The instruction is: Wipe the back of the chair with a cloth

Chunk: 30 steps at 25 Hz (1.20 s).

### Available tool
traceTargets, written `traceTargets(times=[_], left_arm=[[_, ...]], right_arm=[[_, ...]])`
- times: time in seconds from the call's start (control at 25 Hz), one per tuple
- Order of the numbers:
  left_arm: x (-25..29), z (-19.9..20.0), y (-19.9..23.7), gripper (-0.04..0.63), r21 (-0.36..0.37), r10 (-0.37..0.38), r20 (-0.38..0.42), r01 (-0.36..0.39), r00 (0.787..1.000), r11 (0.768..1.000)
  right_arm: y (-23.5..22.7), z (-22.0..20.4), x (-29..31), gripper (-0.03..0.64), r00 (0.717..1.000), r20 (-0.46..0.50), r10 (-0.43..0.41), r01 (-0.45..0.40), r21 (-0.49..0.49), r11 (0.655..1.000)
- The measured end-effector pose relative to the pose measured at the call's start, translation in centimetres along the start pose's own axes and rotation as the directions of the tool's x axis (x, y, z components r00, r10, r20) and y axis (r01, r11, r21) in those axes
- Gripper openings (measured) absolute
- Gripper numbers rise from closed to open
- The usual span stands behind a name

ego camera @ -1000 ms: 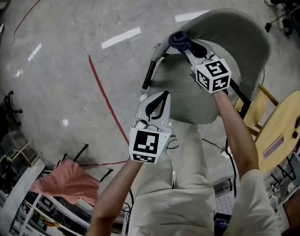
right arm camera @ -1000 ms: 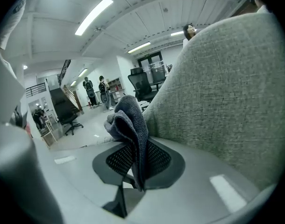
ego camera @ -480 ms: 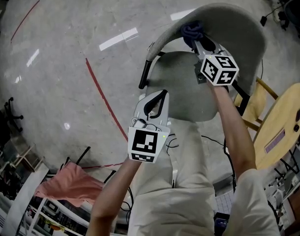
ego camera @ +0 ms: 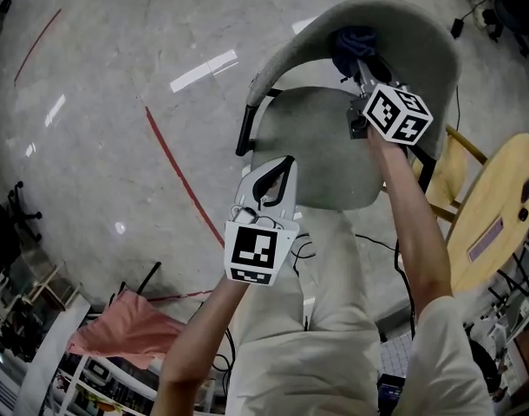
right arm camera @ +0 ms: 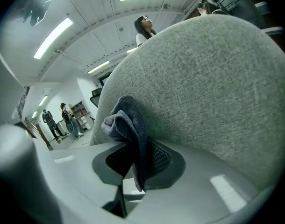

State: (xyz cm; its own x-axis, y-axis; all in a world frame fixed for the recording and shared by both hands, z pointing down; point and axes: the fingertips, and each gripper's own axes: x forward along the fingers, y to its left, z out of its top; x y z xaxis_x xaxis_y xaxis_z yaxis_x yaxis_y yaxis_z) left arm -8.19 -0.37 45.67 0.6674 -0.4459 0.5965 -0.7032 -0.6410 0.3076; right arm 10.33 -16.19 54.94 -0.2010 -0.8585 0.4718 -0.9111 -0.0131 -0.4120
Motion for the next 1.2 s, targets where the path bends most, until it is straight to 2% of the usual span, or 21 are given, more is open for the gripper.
traceTargets(times=[0.28, 0.64, 0.76, 0.92, 1.2], left_arm=[[0.3, -0.4, -0.6, 0.000, 0.019, -0.015, -0.015, 0.015, 1.000, 1.000], [0.5, -0.2, -2.0, 0.000, 0.033, -0.034, -0.015, 0.034, 0.999, 0.999], [0.7, -0.2, -2.3, 0.000, 0.038, -0.041, -0.017, 0.042, 0.999, 0.998], [0.9, -0.3, -3.0, 0.000, 0.047, -0.056, -0.023, 0.057, 0.998, 0.997], [1.1, -0.2, -3.5, 0.000, 0.061, -0.077, -0.026, 0.078, 0.997, 0.995]], right_arm=[[-3.3, 1.1, -2.0, 0.069, 0.995, 0.056, -0.084, 0.077, 0.111, 0.991], [-6.7, 1.7, -4.7, 0.071, 0.976, 0.086, -0.201, 0.183, 0.185, 0.966], [-8.0, 1.7, -5.6, 0.071, 0.959, 0.092, -0.267, 0.241, 0.223, 0.944], [-9.4, 1.9, -7.6, 0.070, 0.924, 0.105, -0.367, 0.340, 0.210, 0.916], [-11.3, 1.8, -10.3, 0.070, 0.872, 0.117, -0.476, 0.427, 0.295, 0.855]])
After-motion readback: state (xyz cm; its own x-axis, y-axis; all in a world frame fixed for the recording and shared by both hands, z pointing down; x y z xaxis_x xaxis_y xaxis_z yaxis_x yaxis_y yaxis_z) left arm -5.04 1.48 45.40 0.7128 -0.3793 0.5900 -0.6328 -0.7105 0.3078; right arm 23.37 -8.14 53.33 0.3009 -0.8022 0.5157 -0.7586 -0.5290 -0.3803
